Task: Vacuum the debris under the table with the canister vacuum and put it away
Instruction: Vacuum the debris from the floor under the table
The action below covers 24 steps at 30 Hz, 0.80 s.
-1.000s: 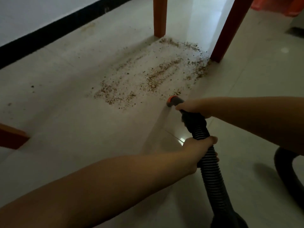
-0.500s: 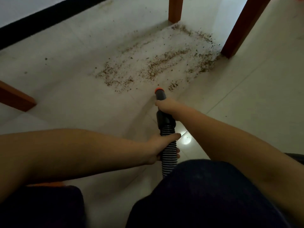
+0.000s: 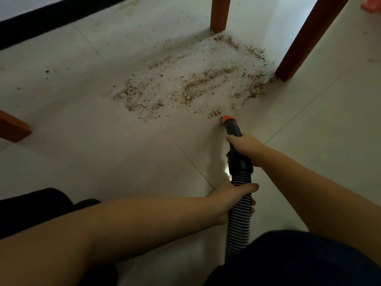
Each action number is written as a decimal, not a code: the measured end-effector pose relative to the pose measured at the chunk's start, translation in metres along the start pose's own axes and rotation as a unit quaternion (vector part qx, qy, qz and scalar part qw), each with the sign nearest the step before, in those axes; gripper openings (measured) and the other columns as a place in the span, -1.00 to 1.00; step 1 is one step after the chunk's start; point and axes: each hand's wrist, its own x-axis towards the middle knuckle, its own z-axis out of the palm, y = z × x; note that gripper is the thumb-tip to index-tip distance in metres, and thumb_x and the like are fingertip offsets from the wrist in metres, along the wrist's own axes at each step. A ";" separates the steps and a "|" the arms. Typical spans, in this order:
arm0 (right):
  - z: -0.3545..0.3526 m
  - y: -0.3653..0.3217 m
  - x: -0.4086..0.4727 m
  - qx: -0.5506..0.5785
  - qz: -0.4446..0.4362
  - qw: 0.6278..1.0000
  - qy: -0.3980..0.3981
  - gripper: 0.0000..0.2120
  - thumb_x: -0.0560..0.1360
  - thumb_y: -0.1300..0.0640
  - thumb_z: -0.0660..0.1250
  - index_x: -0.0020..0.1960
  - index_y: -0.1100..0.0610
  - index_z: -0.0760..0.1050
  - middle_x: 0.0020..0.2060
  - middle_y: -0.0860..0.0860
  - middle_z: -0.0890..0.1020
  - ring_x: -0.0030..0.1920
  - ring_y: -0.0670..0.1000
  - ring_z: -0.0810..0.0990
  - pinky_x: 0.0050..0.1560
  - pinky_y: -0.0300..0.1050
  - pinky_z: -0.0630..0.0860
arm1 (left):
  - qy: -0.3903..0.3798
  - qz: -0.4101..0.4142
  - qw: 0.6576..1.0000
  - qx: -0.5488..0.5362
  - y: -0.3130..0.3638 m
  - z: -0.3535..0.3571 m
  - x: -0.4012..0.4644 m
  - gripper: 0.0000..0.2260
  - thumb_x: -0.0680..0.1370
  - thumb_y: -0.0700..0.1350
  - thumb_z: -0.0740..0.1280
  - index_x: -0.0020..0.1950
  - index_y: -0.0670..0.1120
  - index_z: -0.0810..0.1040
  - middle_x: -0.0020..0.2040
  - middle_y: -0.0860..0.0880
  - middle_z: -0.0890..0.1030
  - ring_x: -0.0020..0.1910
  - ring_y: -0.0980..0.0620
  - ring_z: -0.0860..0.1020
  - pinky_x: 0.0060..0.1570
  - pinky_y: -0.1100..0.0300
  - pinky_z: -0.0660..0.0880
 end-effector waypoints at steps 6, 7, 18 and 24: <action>-0.001 -0.011 0.014 -0.018 -0.001 1.000 0.002 -0.59 0.56 -0.02 0.25 0.24 0.28 0.34 0.08 0.31 0.59 0.05 0.30 0.62 0.13 0.21 0.57 | -0.021 0.026 0.999 -0.024 0.004 -0.012 0.013 -0.86 0.52 -0.10 0.37 -0.06 -0.11 0.43 -0.34 -0.06 0.54 -0.42 0.03 0.54 -0.26 0.13 0.54; 0.002 -0.013 0.017 -0.026 0.000 1.000 -0.002 -0.57 0.56 -0.03 0.25 0.25 0.28 0.34 0.07 0.31 0.59 0.04 0.30 0.63 0.12 0.23 0.57 | -0.021 0.027 0.999 -0.032 0.004 -0.014 0.014 -0.86 0.52 -0.10 0.37 -0.06 -0.11 0.44 -0.34 -0.06 0.54 -0.42 0.04 0.54 -0.27 0.14 0.54; 0.035 -0.029 0.026 -0.035 -0.021 0.999 -0.011 -0.67 0.55 -0.04 0.26 0.17 0.18 0.37 0.06 0.28 0.60 0.03 0.26 0.63 0.11 0.20 0.58 | 0.018 0.056 0.996 -0.073 0.004 -0.042 0.016 -0.87 0.51 -0.12 0.38 -0.10 -0.10 0.44 -0.35 -0.07 0.54 -0.44 0.02 0.53 -0.31 0.15 0.53; 0.022 -0.024 0.026 0.004 -0.006 1.000 0.014 -0.68 0.55 -0.02 0.26 0.16 0.18 0.35 0.07 0.30 0.59 0.04 0.30 0.62 0.12 0.23 0.56 | 0.001 0.052 0.998 -0.046 0.008 -0.035 0.019 -0.85 0.52 -0.10 0.38 -0.10 -0.12 0.44 -0.34 -0.05 0.54 -0.44 0.04 0.53 -0.32 0.18 0.54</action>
